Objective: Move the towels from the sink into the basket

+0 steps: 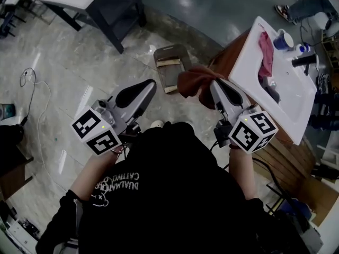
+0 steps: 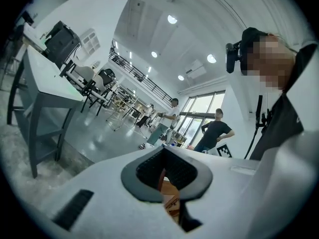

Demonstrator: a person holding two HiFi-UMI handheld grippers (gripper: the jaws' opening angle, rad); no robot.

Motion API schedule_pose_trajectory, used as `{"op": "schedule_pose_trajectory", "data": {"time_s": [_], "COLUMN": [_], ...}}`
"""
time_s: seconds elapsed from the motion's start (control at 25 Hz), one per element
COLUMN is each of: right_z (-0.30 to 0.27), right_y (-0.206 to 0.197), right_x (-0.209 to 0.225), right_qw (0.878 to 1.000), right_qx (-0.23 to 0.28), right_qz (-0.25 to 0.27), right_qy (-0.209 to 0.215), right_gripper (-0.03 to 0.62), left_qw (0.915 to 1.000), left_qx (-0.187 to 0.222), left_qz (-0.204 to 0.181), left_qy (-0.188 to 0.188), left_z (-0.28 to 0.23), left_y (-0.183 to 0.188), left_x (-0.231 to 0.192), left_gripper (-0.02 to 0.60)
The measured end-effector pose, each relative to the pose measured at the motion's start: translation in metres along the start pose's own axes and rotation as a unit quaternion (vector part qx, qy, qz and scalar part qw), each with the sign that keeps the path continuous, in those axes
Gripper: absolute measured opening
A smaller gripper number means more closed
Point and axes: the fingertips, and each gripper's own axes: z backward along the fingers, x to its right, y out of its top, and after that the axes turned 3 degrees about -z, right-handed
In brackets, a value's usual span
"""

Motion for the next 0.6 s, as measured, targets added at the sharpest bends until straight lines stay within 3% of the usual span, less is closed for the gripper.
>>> {"op": "schedule_pose_trajectory", "data": {"time_s": [0.28,0.6], "right_z": [-0.055,-0.117], "right_y": [0.002,0.03], "right_x": [0.009,0.027], "right_qw": [0.999,0.996], "right_qx": [-0.044,-0.071], "right_qz": [-0.002,0.018], "right_qy": [0.025,0.058], "right_gripper": [0.035,0.035], "left_qw": [0.9985,0.9965], "left_qx": [0.002,0.02], "left_qz": [0.04,0.041], "left_qy": [0.038,0.07], "left_z": [-0.003,-0.031], "left_y": [-0.005,0.024], "left_x": [-0.044,-0.091], "left_gripper": [-0.002,-0.002]}}
